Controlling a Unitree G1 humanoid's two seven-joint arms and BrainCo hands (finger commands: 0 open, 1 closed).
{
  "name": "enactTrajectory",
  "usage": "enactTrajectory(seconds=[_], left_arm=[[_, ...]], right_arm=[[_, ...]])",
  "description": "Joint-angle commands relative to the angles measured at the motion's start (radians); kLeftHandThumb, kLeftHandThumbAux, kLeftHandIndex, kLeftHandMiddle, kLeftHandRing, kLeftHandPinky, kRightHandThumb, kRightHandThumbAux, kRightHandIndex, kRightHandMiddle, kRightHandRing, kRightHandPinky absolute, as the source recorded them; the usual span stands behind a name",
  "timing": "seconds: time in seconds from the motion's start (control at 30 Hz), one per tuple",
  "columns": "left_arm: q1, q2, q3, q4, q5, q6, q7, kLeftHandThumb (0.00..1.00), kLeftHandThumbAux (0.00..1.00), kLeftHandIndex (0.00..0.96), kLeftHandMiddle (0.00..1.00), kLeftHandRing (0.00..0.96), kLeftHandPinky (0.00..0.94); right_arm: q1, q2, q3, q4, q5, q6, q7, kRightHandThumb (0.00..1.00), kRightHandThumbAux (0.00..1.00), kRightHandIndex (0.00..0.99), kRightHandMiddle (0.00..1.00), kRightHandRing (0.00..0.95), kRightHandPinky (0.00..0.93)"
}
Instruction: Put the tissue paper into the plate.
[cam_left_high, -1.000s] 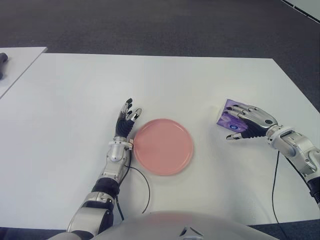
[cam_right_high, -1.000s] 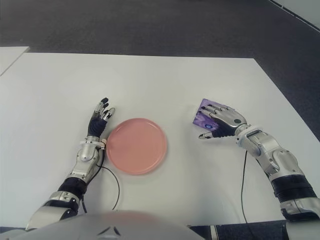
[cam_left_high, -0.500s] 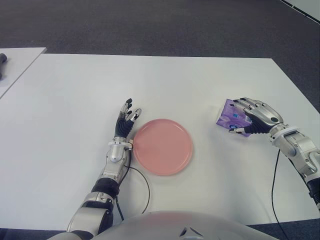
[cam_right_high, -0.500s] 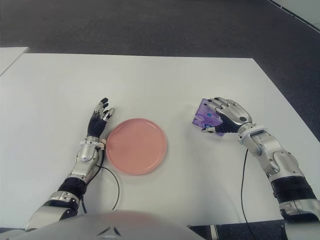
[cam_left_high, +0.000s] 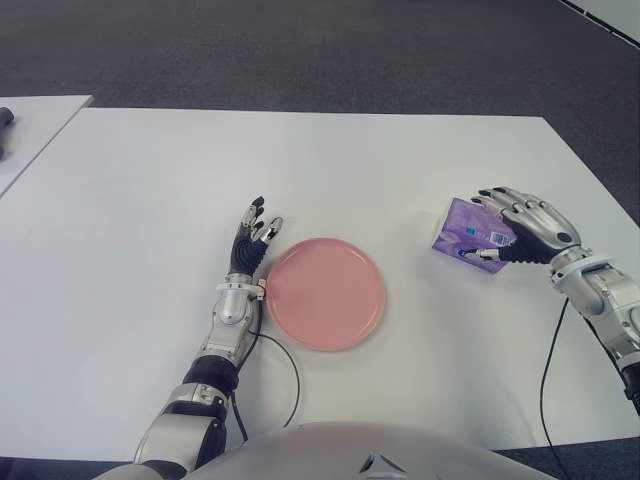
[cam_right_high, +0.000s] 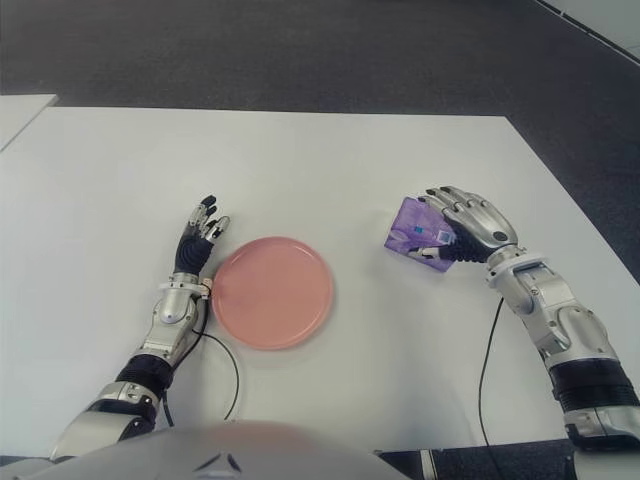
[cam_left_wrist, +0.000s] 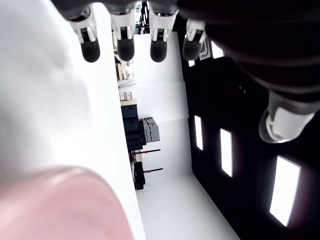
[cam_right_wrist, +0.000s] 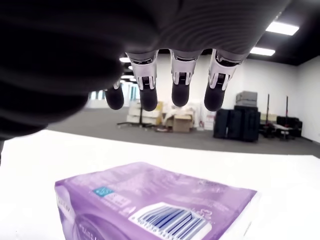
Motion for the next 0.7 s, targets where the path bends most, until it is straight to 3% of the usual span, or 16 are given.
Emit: enactTrajectory(seconds=[0.03,0.47,0.7], left_arm=[[0.016,-0.001,-0.005,0.022,0.005,0.019,-0.009,0.000,0.429,0.000,0.000,0.000,0.000],[0.018,-0.001,-0.007,0.023,0.004,0.018,-0.017,0.000,0.431,0.000,0.000,0.000,0.000],[0.011,-0.003,-0.005,0.035,0.004,0.009,-0.010,0.000,0.425,0.000,0.000,0.000,0.000]], right_arm=[[0.027,0.015,-0.025,-0.018,0.034,0.002,0.001,0.115,0.319,0.000,0.000,0.000,0.000],[0.061,0.032,-0.062,-0.060,0.069,0.035,0.035,0.142,0.307,0.000,0.000,0.000,0.000],[0.062,0.044,-0.043,-0.054,0.070,0.051,0.070,0.153,0.302,0.000,0.000,0.000,0.000]])
